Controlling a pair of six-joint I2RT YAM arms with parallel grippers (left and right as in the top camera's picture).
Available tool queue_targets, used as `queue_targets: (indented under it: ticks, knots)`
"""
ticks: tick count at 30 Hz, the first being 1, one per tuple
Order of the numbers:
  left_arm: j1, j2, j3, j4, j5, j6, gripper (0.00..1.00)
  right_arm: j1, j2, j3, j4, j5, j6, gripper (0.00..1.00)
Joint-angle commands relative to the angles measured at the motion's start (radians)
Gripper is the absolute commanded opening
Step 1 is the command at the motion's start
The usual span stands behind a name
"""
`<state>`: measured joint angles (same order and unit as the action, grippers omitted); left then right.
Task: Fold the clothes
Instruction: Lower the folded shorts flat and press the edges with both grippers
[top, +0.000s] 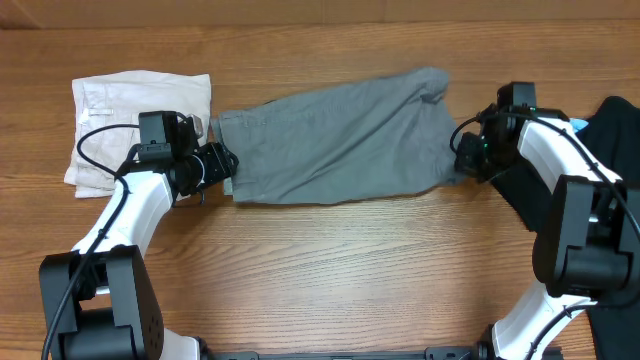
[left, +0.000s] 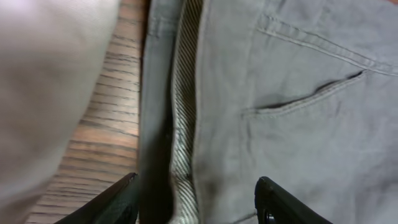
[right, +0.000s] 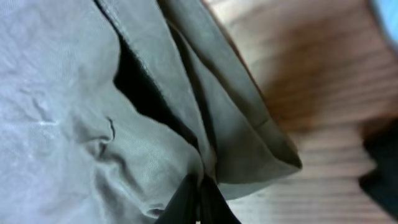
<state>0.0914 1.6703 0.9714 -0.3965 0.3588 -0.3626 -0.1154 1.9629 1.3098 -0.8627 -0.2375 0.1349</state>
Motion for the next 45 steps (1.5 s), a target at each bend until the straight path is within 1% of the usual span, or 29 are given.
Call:
queue_targets:
  ticks: [1,5,8,11,15,19,23,24,26,27,29,31,35,37,38,39,40,41,42,44,45]
  knots:
    - [-0.007,0.007,0.013,0.004,0.035,0.026,0.62,-0.011,-0.034,0.006,-0.048,0.006,0.015,0.04]
    - [-0.007,0.007,0.013,0.004,0.049,0.027,0.62,-0.043,-0.109,0.029,-0.179,0.119,0.128,0.04]
    - [-0.007,0.007,0.013,0.005,0.065,0.035,0.62,-0.061,-0.160,0.029,-0.292,0.151,0.158,0.04]
    - [-0.008,0.007,0.013,0.005,0.064,0.054,0.65,-0.063,-0.172,0.029,-0.371,0.151,0.158,0.04]
    - [-0.008,0.007,0.013,0.009,0.061,0.071,0.68,-0.055,-0.171,0.025,-0.378,0.151,0.158,0.04]
    - [-0.011,0.007,0.013,0.045,0.055,0.072,0.68,-0.052,-0.171,0.025,-0.370,0.150,0.158,0.04]
    - [-0.051,0.023,0.013,0.100,-0.035,0.079,0.66,-0.052,-0.171,0.025,-0.370,0.150,0.158,0.04]
    - [-0.064,0.032,0.013,0.120,-0.034,0.079,0.64,-0.052,-0.171,0.025,-0.370,0.150,0.157,0.04]
    - [-0.094,0.068,0.013,0.180,-0.016,0.076,0.58,-0.052,-0.171,0.025,-0.370,0.149,0.158,0.04]
    - [-0.115,0.108,0.013,0.223,-0.016,0.049,0.56,-0.052,-0.171,0.025,-0.369,0.146,0.158,0.04]
    - [-0.121,0.147,0.013,0.240,-0.023,0.018,0.52,-0.052,-0.171,0.025,-0.365,0.146,0.158,0.04]
    - [-0.117,0.178,0.013,0.237,-0.026,-0.005,0.47,-0.052,-0.171,0.025,-0.366,0.146,0.158,0.04]
    - [-0.095,0.192,0.013,0.247,-0.053,-0.008,0.47,-0.052,-0.171,0.025,-0.365,0.147,0.158,0.04]
    - [-0.079,0.193,0.013,0.244,-0.076,-0.008,0.43,-0.052,-0.171,0.025,-0.367,0.154,0.159,0.04]
    - [-0.068,0.193,0.013,0.240,-0.079,-0.008,0.37,-0.052,-0.171,0.025,-0.370,0.175,0.167,0.04]
    - [-0.056,0.193,0.013,0.238,-0.078,-0.008,0.30,-0.053,-0.171,0.025,-0.383,0.234,0.209,0.04]
    - [-0.046,0.193,0.013,0.237,-0.077,-0.008,0.13,-0.055,-0.171,0.025,-0.401,0.307,0.262,0.04]
    - [-0.037,0.193,0.013,0.237,-0.067,-0.009,0.04,-0.057,-0.171,0.024,-0.412,0.368,0.311,0.04]
    - [-0.032,0.193,0.013,0.241,-0.056,-0.008,0.04,-0.060,-0.171,0.025,-0.417,0.401,0.338,0.04]
    - [-0.030,0.193,0.013,0.249,-0.047,-0.008,0.04,-0.061,-0.171,0.025,-0.416,0.382,0.327,0.04]
    - [-0.030,0.193,0.013,0.253,-0.047,-0.008,0.04,-0.061,-0.171,0.025,-0.417,0.357,0.303,0.10]
